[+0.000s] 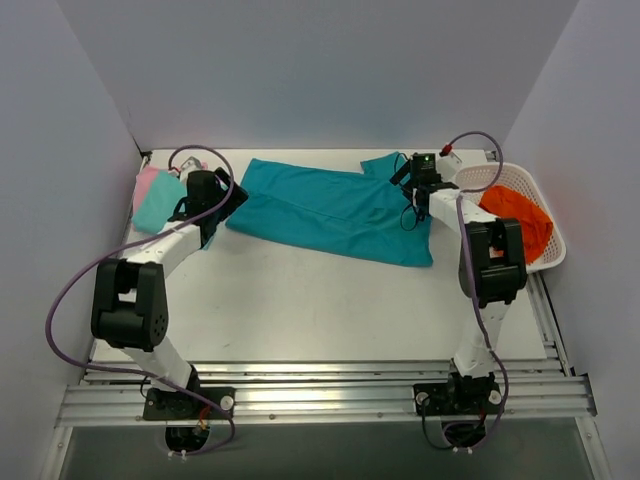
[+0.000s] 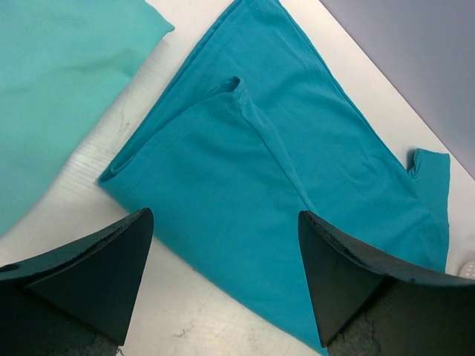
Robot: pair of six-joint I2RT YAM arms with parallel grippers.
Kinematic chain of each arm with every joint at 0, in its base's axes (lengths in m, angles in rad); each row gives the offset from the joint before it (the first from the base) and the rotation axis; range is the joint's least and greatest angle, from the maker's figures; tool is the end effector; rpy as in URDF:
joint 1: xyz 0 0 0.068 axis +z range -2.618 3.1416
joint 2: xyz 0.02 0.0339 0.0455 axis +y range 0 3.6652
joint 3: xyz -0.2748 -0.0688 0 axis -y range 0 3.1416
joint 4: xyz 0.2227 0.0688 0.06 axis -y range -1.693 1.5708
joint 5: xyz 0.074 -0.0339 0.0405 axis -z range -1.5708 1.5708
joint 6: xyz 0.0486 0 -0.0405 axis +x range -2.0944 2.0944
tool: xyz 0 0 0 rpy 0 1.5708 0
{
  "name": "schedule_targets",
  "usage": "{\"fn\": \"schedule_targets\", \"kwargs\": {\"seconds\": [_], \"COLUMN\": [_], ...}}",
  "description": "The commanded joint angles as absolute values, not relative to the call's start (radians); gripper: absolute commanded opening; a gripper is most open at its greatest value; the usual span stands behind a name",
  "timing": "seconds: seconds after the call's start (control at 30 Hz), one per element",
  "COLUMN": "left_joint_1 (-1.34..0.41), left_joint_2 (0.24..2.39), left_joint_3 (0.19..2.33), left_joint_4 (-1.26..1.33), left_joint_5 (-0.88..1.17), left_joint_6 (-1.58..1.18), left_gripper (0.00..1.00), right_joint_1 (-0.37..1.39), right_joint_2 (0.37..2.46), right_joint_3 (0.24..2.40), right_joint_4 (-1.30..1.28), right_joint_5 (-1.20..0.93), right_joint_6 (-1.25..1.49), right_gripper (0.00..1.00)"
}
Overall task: Fold and stack the t-shirts
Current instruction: Fold the flattened tshirt in 1/3 of the way
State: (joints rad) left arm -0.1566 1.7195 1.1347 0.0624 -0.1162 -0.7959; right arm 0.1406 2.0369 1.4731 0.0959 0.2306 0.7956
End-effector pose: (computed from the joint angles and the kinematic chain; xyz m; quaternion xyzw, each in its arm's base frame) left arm 0.3817 -0.0546 0.2513 -0.2992 0.8114 -0.1844 0.4671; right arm 0.4690 0.0552 0.2360 0.3292 0.7818 0.1474 0.5087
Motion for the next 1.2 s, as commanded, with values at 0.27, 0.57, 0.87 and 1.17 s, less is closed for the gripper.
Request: {"fn": "schedule_targets", "kwargs": {"seconds": [0.27, 0.57, 0.87, 1.17], "left_joint_1": [-0.293, -0.281, -0.241, -0.215], "left_joint_2": [1.355, 1.531, 1.810, 1.943], "left_joint_3": [0.839, 0.817, 0.978, 1.084], "left_joint_4": [-0.040, 0.069, 0.149, 0.138], "left_joint_5": [-0.262, -0.226, -0.170, -0.166], "left_joint_6": [-0.830, -0.842, -0.836, -0.838], "left_gripper": [0.88, 0.88, 0.87, 0.74], "right_joint_1": [0.213, 0.219, 0.222, 0.222], "right_joint_2": [1.318, 1.020, 0.986, 1.014], "right_joint_3": [0.938, 0.788, 0.799, 0.815], "right_joint_4": [0.012, -0.090, -0.112, -0.078], "right_joint_5": [0.354, 0.314, 0.336, 0.334], "right_joint_6": [0.831, 0.842, 0.821, 0.808], "right_gripper": [0.99, 0.99, 0.99, 0.99]}}
